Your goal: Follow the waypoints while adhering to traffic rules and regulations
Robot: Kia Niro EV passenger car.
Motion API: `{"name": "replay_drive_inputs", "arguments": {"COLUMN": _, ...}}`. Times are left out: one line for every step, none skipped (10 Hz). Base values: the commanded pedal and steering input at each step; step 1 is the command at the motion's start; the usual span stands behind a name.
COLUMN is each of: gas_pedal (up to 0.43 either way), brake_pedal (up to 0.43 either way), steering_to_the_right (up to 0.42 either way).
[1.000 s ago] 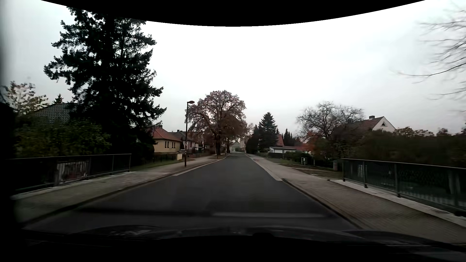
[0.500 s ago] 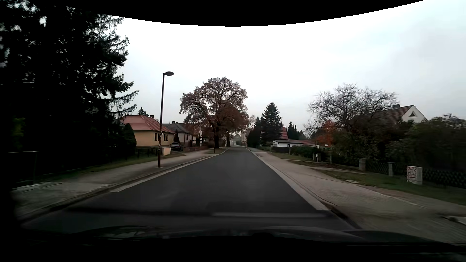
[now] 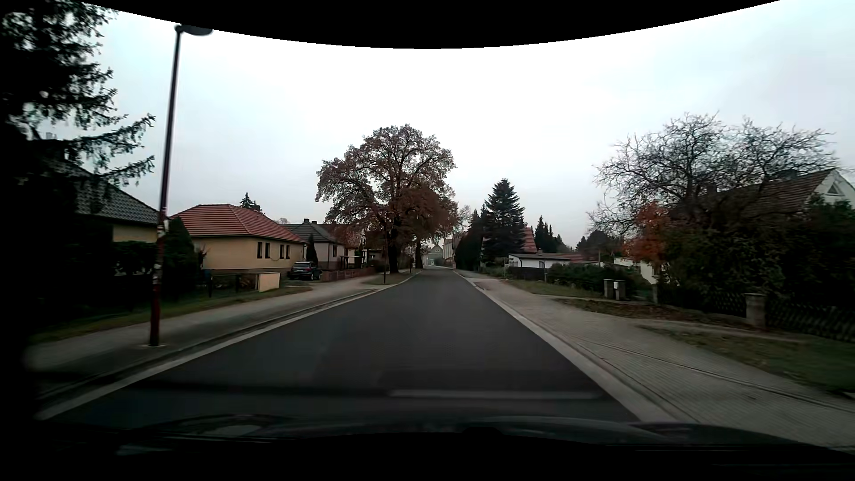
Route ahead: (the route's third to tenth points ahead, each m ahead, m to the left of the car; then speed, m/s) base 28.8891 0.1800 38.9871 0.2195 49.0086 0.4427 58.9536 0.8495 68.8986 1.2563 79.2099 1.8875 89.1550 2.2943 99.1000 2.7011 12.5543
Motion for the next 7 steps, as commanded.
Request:
{"name": "replay_drive_inputs", "arguments": {"gas_pedal": 0.157, "brake_pedal": 0.0, "steering_to_the_right": -0.002}}
{"name": "replay_drive_inputs", "arguments": {"gas_pedal": 0.157, "brake_pedal": 0.0, "steering_to_the_right": -0.002}}
{"name": "replay_drive_inputs", "arguments": {"gas_pedal": 0.157, "brake_pedal": 0.0, "steering_to_the_right": -0.001}}
{"name": "replay_drive_inputs", "arguments": {"gas_pedal": 0.157, "brake_pedal": 0.0, "steering_to_the_right": -0.001}}
{"name": "replay_drive_inputs", "arguments": {"gas_pedal": 0.157, "brake_pedal": 0.0, "steering_to_the_right": 0.0}}
{"name": "replay_drive_inputs", "arguments": {"gas_pedal": 0.157, "brake_pedal": 0.0, "steering_to_the_right": 0.0}}
{"name": "replay_drive_inputs", "arguments": {"gas_pedal": 0.157, "brake_pedal": 0.0, "steering_to_the_right": 0.002}}
